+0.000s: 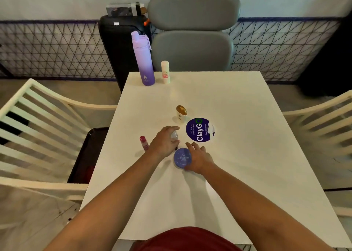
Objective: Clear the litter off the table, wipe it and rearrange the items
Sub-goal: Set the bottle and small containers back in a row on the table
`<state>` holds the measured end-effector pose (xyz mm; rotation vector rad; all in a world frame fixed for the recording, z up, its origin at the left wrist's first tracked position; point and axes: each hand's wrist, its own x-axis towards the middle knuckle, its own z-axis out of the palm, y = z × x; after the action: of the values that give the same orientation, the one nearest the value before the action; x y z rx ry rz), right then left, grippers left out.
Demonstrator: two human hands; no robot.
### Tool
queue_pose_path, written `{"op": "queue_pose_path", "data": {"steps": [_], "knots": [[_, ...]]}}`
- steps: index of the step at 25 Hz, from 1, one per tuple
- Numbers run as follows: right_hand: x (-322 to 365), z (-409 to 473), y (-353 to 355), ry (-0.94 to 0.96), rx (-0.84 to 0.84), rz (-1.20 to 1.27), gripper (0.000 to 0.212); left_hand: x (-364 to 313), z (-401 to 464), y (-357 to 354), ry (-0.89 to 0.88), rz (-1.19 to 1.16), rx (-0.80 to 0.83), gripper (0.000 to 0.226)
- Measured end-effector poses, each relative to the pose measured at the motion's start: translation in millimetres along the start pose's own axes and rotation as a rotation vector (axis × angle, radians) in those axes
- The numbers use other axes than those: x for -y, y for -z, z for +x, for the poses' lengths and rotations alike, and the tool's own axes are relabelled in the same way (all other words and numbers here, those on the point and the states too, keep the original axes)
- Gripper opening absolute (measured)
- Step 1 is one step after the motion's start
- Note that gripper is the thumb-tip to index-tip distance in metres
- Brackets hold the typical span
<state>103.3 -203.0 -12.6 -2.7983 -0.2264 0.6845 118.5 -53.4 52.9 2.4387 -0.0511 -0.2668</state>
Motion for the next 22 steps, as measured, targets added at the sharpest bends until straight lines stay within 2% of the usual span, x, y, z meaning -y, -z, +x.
{"op": "queue_pose_path", "data": {"steps": [7, 10, 14, 22], "knots": [[-5, 6, -7, 0.052, 0.001, -0.009, 0.096, 1, 3, -12, 0.048, -0.001, -0.077, 0.033], [-1, 9, -8, 0.048, -0.018, -0.028, 0.088, 2, 5, -10, 0.043, 0.006, -0.061, 0.03], [-5, 4, -6, -0.015, -0.017, 0.06, 0.084, 1, 11, -4, 0.039, 0.078, -0.019, 0.027], [-28, -8, 20, -0.188, -0.121, 0.203, 0.09, -28, 28, 22, -0.102, -0.013, 0.057, 0.031]]}}
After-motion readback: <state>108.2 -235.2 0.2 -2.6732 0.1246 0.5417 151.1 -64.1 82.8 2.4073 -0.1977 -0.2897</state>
